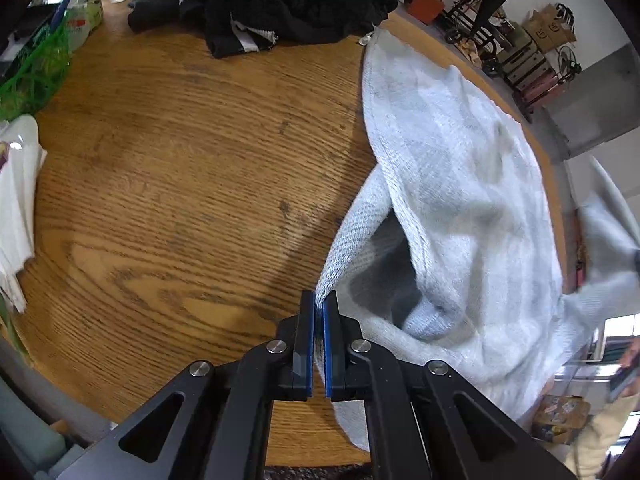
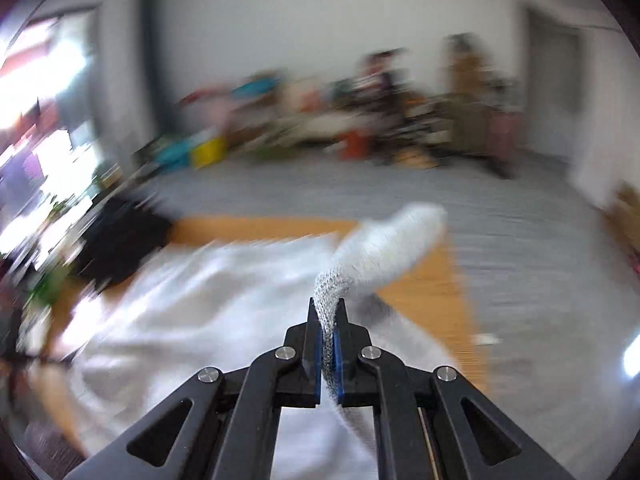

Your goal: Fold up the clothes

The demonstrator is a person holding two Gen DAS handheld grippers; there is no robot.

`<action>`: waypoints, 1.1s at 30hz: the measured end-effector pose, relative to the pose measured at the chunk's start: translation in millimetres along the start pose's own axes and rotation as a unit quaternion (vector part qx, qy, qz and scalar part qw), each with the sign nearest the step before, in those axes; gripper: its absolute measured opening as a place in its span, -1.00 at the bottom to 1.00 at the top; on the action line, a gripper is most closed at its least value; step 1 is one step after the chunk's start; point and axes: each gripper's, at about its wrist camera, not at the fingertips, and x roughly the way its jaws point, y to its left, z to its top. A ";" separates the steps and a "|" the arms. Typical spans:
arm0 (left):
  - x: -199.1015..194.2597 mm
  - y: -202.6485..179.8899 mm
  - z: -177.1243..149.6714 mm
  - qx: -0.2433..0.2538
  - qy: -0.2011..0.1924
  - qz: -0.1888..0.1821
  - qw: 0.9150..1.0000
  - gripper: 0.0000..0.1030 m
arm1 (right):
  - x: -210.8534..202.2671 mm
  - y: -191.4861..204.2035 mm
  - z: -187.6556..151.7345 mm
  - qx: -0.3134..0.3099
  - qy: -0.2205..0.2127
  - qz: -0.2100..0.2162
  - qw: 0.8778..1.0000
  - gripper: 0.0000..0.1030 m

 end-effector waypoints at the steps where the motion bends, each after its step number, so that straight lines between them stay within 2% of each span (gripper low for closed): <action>1: -1.5 0.7 -2.1 -0.001 0.004 -0.004 1.000 -0.91 | 22.7 30.2 -2.1 -0.023 0.024 0.029 0.999 -0.89; 3: -6.8 4.0 -9.3 -0.004 0.026 -0.007 1.000 -0.89 | 63.9 79.1 -22.2 -0.051 0.078 0.072 0.993 -0.81; 6: -18.8 12.8 -22.5 -0.012 0.060 -0.005 0.998 -0.87 | 103.5 134.2 -63.7 -0.082 0.158 0.123 0.976 -0.12; 8: -29.0 21.6 -29.8 -0.010 0.074 -0.008 0.997 -0.84 | 104.5 149.5 -89.9 -0.106 0.183 0.132 0.968 -0.06; 11: -44.0 16.8 -17.8 -0.009 0.059 -0.013 0.998 -0.59 | 75.4 128.6 -103.1 -0.123 0.167 0.115 0.972 0.17; 12: -47.7 11.4 -11.0 -0.006 0.050 -0.017 0.999 -0.36 | 66.0 111.9 -100.6 -0.116 0.156 0.101 0.976 0.32; 13: -49.8 2.6 -2.1 0.000 0.039 -0.025 0.999 -0.12 | 55.5 96.3 -100.9 -0.104 0.146 0.074 0.981 0.43; 15: -51.2 -19.2 15.8 0.025 0.020 -0.043 0.999 0.16 | 33.0 54.2 -105.4 -0.068 0.136 0.008 0.988 0.49; 17: -33.7 -58.8 39.6 0.065 0.012 -0.042 0.997 0.24 | 17.9 7.2 -122.1 -0.035 0.147 -0.071 0.986 0.52; 20: 19.9 -127.1 71.0 0.108 0.028 -0.048 0.993 0.24 | 6.5 -42.1 -160.3 -0.007 0.186 -0.131 0.974 0.52; 22: 55.8 -173.6 81.4 0.136 0.053 -0.073 0.987 0.24 | 1.6 -63.7 -182.8 0.022 0.206 -0.123 0.971 0.52; 25: 99.9 -238.1 74.4 0.183 0.094 -0.096 0.974 0.24 | 2.6 -64.9 -194.5 0.037 0.197 -0.098 0.975 0.52; 27: 115.7 -266.2 61.0 0.195 0.121 -0.115 0.966 0.24 | 4.1 -63.0 -200.4 0.044 0.188 -0.078 0.978 0.52; 29: 133.3 -285.9 53.0 0.204 0.140 -0.133 0.960 0.24 | 6.9 -60.4 -198.5 0.029 0.184 -0.083 0.979 0.48; 30: 131.1 -286.9 47.4 0.208 0.143 -0.135 0.958 0.24 | 14.5 -61.0 -199.4 0.037 0.188 -0.077 0.978 0.39; 31: 128.8 -284.9 43.6 0.211 0.142 -0.132 0.958 0.24 | 22.0 -61.6 -200.3 0.046 0.192 -0.072 0.978 0.12; 32: 126.5 -282.8 39.9 0.215 0.140 -0.129 0.958 0.24 | 29.4 -62.3 -201.3 0.055 0.196 -0.066 0.977 -0.06; 33: 126.6 -279.9 39.3 0.215 0.138 -0.126 0.959 0.24 | 34.6 -63.7 -202.7 0.064 0.197 -0.064 0.976 -0.15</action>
